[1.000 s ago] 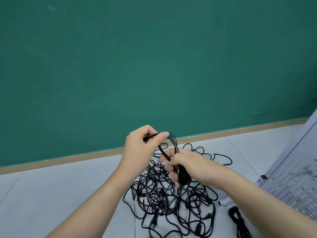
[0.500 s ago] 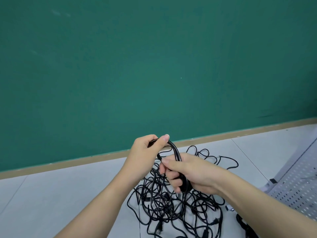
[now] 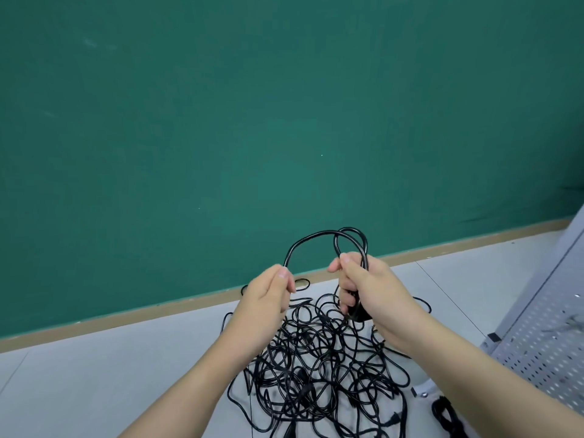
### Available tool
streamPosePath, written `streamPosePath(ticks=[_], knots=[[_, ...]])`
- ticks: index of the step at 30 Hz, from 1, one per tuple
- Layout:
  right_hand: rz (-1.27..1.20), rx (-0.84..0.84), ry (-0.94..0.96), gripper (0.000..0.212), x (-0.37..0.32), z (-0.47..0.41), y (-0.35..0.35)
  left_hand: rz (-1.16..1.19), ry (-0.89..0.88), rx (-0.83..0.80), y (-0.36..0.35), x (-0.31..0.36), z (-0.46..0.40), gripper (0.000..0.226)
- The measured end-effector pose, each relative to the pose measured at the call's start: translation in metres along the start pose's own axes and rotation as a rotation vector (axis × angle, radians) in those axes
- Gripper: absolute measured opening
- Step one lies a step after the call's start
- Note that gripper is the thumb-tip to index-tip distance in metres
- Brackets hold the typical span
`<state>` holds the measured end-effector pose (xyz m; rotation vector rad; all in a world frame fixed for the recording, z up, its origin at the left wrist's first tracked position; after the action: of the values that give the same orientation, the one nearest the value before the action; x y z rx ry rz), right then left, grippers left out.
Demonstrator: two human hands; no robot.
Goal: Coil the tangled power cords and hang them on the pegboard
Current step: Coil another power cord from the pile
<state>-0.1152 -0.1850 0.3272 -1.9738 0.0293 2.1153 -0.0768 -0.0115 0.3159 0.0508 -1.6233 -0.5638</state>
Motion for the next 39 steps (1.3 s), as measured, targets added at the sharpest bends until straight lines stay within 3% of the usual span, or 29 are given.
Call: streamPosePath(ticks=[7, 17, 24, 28, 33, 37, 39], knots=[[-0.008, -0.135, 0.042, 0.026, -0.002, 0.005, -0.011, 0.169, 0.074, -0.291, -0.032, 0.026, 0.021, 0.038], [0.051, -0.286, -0.053, 0.029, 0.002, 0.015, -0.018, -0.088, 0.062, -0.347, -0.048, 0.02, 0.026, 0.042], [0.144, -0.102, -0.003, 0.037, -0.007, 0.006, 0.01, -0.309, -0.009, -0.392, -0.045, 0.01, 0.022, 0.051], [-0.228, 0.038, -0.027, 0.031, -0.015, -0.006, 0.038, -0.506, -0.08, -0.324, -0.028, 0.001, 0.012, 0.052], [-0.721, 0.189, -0.004, 0.029, -0.028, -0.014, 0.079, -0.366, -0.114, -0.173, 0.015, 0.006, -0.002, 0.049], [-0.598, 0.188, -0.024, 0.027, -0.018, -0.017, 0.081, -0.234, -0.167, -0.176, 0.023, 0.02, 0.004, 0.058], [-0.495, 0.156, -0.039, 0.025, -0.013, -0.017, 0.076, -0.205, -0.184, -0.149, 0.024, 0.029, 0.008, 0.051]])
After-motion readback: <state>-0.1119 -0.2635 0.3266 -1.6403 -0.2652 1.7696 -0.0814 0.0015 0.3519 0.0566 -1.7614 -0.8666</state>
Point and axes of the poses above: each hand's wrist, its own z-axis away from the middle knuckle, its own y-axis out of the back of the hand, x = y × z, the point moved 7 cm from there along -z, towards the middle knuckle, and after that the axes turned 5 degrees about -z, right-handed, at the moved point
